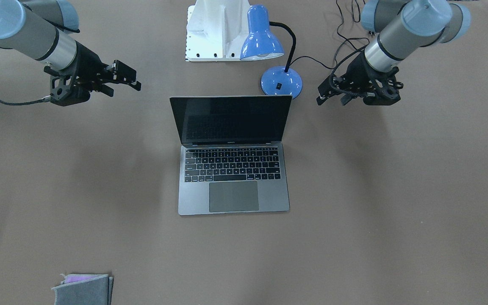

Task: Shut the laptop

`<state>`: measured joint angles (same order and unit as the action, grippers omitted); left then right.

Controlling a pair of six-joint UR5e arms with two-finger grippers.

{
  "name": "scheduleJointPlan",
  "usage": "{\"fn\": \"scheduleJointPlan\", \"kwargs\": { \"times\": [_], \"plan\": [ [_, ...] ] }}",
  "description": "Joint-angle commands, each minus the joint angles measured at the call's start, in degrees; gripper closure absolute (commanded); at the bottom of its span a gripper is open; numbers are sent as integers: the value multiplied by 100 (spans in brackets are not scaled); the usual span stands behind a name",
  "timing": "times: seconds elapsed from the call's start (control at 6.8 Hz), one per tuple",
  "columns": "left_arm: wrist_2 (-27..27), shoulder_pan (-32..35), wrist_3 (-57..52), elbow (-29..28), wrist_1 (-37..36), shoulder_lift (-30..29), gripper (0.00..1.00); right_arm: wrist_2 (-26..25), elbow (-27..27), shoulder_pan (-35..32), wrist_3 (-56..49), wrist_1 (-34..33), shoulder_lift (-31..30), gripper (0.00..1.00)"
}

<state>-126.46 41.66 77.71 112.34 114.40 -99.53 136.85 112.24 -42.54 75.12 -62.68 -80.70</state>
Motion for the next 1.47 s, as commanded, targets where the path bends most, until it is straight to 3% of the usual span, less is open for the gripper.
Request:
{"fn": "scheduleJointPlan", "kwargs": {
  "times": [0.0,0.15,0.44,0.59,0.74,0.88,1.03,1.32],
  "plan": [
    [131,-307,209,50,109,4,42,-97,43,307,38,2,19,25],
    [131,-360,366,68,117,-49,53,-227,35,491,90,2,167,36],
    [148,-571,648,60,109,-268,58,-666,8,869,292,11,379,58],
    [209,-667,797,60,109,-330,66,-773,0,957,440,11,475,71],
    [349,-781,963,51,109,-409,78,-930,-1,1054,468,2,563,89],
    [350,-808,1043,25,100,-523,91,-1175,-9,1168,477,2,625,100],
    [350,-808,1053,-37,74,-672,100,-1204,-53,1178,477,2,713,100],
    [350,-808,1184,-186,56,-944,100,-1248,-132,1178,477,-7,862,100]
  ]
}}
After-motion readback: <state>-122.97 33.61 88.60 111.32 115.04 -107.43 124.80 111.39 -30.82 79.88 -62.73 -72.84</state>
